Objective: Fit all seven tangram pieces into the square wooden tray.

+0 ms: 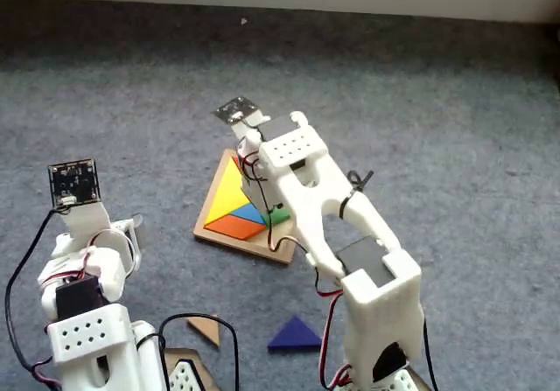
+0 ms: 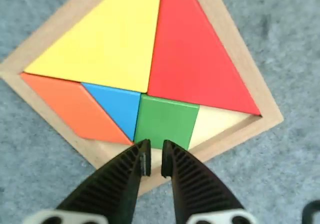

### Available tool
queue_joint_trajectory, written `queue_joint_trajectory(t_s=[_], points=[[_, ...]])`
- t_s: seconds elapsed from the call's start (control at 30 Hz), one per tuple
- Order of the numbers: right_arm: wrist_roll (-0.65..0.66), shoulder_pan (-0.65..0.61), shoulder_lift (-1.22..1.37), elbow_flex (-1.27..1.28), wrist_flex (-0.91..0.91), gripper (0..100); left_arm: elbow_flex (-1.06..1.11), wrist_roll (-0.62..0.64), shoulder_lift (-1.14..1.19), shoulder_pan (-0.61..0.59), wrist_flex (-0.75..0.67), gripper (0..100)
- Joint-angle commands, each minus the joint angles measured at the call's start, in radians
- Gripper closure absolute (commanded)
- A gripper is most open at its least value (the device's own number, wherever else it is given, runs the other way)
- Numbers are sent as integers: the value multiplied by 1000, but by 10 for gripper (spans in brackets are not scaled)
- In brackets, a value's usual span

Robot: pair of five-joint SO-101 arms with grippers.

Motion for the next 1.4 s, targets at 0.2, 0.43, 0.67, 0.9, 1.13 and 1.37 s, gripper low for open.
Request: queue_joint_trajectory(t_s=[0.2,0.43,0.67,0.9,1.13,1.37], points=[[2,-33,-452,237,51,954,-35,98,-16,-122,-31,768],[2,-99,-822,602,-114,950,-51,163,-16,-148,-23,765],[-69,-116,-1012,914,-331,950,-133,163,-16,-147,12,765],[-203,-228,-1017,1012,-395,950,-394,150,-16,-157,199,765],[-359,-363,-1015,1018,-460,942,-645,49,-15,-255,365,765],[-428,-513,-1012,1024,-487,789,-717,20,-8,-257,443,765]])
